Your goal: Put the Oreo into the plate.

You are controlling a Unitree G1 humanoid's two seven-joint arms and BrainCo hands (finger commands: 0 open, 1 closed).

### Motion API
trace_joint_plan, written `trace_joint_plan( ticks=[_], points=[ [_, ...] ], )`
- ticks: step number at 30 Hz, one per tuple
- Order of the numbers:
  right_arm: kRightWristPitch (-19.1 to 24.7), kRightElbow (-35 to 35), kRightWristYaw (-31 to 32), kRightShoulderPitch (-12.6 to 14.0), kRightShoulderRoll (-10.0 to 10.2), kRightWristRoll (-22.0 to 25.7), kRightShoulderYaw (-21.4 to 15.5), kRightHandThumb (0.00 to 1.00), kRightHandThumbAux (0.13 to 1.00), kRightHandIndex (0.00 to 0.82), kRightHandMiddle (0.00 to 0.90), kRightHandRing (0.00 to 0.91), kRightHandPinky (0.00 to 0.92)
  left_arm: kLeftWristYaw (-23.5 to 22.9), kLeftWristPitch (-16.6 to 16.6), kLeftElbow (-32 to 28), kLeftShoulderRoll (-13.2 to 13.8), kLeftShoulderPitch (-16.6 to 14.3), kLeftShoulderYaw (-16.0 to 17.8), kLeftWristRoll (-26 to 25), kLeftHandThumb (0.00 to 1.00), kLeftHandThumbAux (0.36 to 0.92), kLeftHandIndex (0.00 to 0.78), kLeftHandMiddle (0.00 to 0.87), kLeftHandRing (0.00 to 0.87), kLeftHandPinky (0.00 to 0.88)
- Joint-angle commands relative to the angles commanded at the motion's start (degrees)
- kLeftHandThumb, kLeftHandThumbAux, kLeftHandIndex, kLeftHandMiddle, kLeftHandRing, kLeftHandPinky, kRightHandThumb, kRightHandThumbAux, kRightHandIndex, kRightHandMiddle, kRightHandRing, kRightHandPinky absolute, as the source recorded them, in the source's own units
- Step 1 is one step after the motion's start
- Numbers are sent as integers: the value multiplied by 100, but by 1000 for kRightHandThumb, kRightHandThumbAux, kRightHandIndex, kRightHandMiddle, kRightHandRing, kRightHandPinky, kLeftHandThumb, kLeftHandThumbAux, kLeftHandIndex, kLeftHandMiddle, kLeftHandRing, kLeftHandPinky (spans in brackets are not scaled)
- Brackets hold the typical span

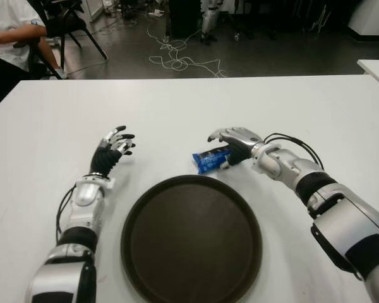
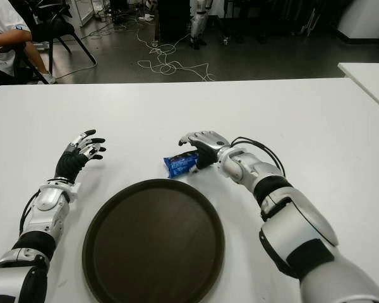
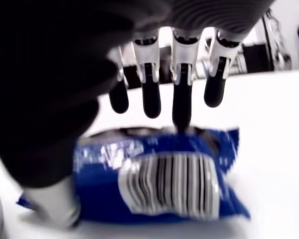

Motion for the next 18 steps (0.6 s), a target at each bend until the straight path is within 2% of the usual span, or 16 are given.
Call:
trace_joint_plan(
  ticks=[3,7,13,18],
  points=[
    [26,-3,-158,-23,-24,-72,67,649,726,419,553,558,550,13,7,14,-10,-12,3,1,231,603,166,304,340,384],
    [76,-20,-495,-23,-40,-160,112,679,725,427,650,651,651,39,6,22,-18,-18,2,12,249,620,164,305,341,387],
    [36,-17,-820,-9,-55,-165,93,687,725,431,713,717,714,39,-1,18,-26,-15,-8,26,224,606,162,300,336,381],
    [5,-3,-961,9,-54,-144,83,688,725,431,724,728,725,3,-21,2,-32,-3,-7,13,201,594,163,296,336,378]
  ],
)
